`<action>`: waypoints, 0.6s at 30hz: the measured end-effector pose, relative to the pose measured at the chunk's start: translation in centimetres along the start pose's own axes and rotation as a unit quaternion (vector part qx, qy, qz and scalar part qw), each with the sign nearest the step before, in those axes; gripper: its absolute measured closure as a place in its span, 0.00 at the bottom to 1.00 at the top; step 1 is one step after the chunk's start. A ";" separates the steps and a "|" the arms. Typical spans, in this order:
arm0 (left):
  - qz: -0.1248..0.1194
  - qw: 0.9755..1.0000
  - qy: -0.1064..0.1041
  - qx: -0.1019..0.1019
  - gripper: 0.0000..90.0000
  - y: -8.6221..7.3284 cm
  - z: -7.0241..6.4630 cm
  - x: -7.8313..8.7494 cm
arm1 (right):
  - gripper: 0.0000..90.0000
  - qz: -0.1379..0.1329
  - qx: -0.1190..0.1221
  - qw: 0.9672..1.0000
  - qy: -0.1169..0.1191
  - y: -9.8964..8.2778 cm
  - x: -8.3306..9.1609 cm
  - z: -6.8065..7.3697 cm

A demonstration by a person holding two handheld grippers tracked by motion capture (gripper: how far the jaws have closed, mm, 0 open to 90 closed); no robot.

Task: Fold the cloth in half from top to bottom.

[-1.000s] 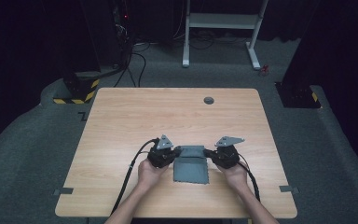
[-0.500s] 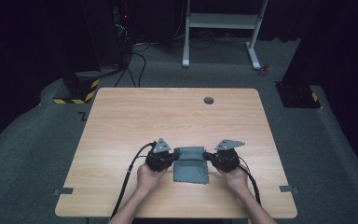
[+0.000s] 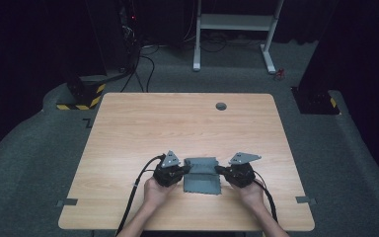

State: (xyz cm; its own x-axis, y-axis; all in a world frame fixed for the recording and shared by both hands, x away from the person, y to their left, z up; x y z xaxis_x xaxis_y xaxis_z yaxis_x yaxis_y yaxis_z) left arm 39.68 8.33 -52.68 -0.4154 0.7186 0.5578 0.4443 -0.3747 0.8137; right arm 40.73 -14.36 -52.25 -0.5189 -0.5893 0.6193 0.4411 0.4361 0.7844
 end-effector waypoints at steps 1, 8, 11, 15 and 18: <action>0.001 1.000 -0.001 -0.002 0.99 -0.1 -0.1 0.0 | 1.00 0.000 0.000 1.000 0.000 -0.1 0.0 0.1; 0.002 1.000 -0.010 0.001 0.98 -0.6 -0.4 0.0 | 1.00 0.002 0.005 1.000 -0.001 -0.7 0.2 0.5; 0.008 1.000 -0.006 -0.007 0.98 -0.9 -0.7 -0.1 | 0.99 0.002 0.005 1.000 0.000 -1.0 0.3 0.6; 0.008 1.000 -0.006 -0.014 0.98 -1.5 -1.2 -0.1 | 0.99 0.002 0.002 1.000 0.003 -1.3 0.4 0.7; 0.004 1.000 -0.009 -0.010 0.98 -1.6 -1.3 0.0 | 0.99 0.003 0.001 1.000 0.004 -1.6 0.4 0.8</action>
State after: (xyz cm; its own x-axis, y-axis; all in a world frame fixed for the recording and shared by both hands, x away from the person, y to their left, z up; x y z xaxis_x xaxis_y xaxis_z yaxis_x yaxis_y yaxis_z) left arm 37.97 8.16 -53.83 -0.3982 0.7254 0.5614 0.4317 -0.3918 0.8125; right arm 39.20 -14.74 -53.18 -0.5098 -0.5917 0.6245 0.4429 0.4418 0.7802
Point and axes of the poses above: each handheld gripper's, and its own axes: x roughly backward along the jaws, y roughly out of its top, z roughly to its left, the point moved 4 cm from there along -x, roughly forward along the jaws, and after that the axes turned 6 degrees about -y, right-handed, at the moved point
